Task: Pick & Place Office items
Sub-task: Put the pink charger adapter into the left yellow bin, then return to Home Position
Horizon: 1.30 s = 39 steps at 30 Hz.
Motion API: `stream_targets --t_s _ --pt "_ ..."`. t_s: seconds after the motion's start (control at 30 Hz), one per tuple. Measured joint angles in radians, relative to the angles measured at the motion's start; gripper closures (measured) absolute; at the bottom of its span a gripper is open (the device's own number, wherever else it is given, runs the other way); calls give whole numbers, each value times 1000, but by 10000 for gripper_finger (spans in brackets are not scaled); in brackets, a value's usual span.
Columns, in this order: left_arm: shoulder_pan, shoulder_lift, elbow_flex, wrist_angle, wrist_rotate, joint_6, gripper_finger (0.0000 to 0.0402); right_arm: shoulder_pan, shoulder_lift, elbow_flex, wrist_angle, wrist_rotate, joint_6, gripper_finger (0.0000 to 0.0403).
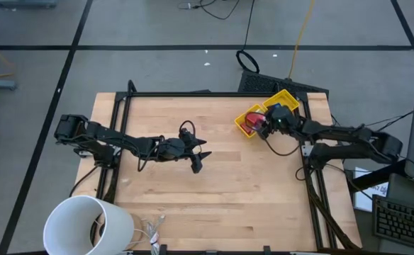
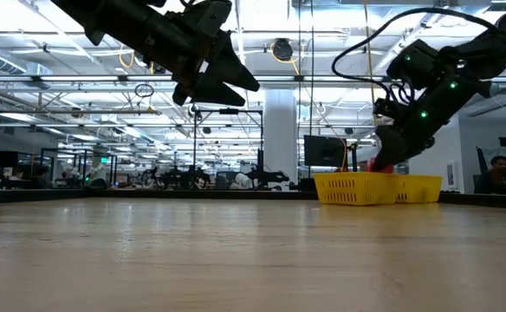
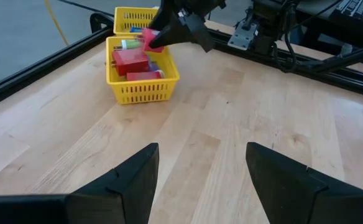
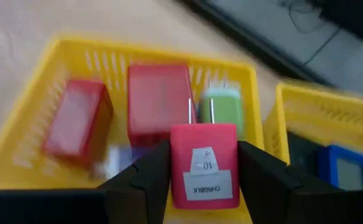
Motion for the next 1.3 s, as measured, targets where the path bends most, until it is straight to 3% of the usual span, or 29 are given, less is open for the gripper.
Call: stream_targets --t_s 0.27,0.57,0.77,0.97,1.13,1.23,1.3 --pt "0 0 0 1 0 -6 160 0 -14 -11 -20 -3 3 260" --pt "0 0 0 1 0 -6 160 0 -19 -17 5 0 -4 186" --pt "0 -9 0 -4 1 7 160 0 -72 -17 4 -2 -5 163" --pt "0 -141 -1 -91 76 59 160 4 -231 -17 3 -4 -1 160" --pt "-3 -330 0 -343 126 104 160 43 -420 -17 -3 -13 97 165" --pt "-7 -401 -1 -469 125 67 160 62 -531 -16 -3 -132 129 164" --pt "-21 -425 -21 -475 122 45 160 68 -596 -16 -8 -290 116 163"
